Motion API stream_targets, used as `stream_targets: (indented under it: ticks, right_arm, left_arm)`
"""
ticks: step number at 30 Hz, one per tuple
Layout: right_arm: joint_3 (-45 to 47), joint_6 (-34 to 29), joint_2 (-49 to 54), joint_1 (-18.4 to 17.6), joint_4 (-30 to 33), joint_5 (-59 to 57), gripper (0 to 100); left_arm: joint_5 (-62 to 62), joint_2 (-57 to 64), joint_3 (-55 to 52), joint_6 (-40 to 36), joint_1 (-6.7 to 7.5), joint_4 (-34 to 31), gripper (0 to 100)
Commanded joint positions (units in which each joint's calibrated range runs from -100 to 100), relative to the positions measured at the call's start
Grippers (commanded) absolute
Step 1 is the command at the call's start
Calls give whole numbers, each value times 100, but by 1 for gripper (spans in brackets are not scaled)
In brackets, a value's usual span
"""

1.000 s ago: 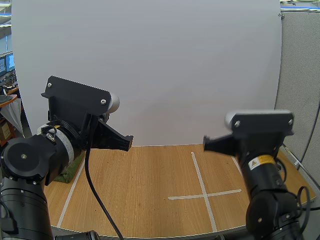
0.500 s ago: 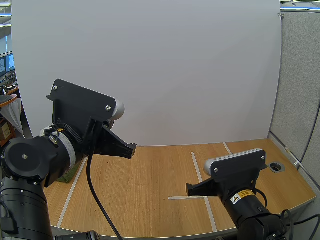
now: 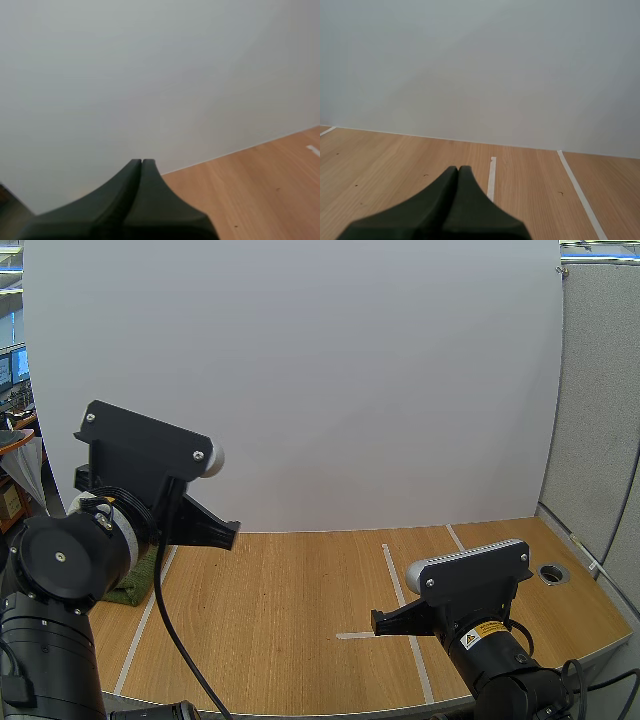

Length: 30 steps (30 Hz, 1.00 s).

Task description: Fold the towel

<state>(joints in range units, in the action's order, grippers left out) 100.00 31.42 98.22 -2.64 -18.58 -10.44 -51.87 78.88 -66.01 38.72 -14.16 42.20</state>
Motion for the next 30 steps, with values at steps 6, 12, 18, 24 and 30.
stream_targets:
  ticks: [6, 12, 18, 24, 30]
  right_arm:
    - [0, 29, 53, -11, 37, -8, 0]
    - [0, 29, 53, -11, 37, -8, 0]
    - [0, 29, 53, -11, 37, -8, 0]
    - [0, 29, 53, -11, 37, -19, 0]
    - [0, 29, 53, -11, 37, -19, 0]
  left_arm:
    - [531, 1312, -7, -2545, 1083, -2861, 0]
    - [-496, 1851, -7, -4571, 1574, -4451, 0]
    - [-1009, 2112, -11, -4793, 1873, -4712, 0]
    - [120, 2112, -940, -4793, 1892, -5075, 0]
    - [1287, 2112, -1976, -4988, 1900, -5066, 0]
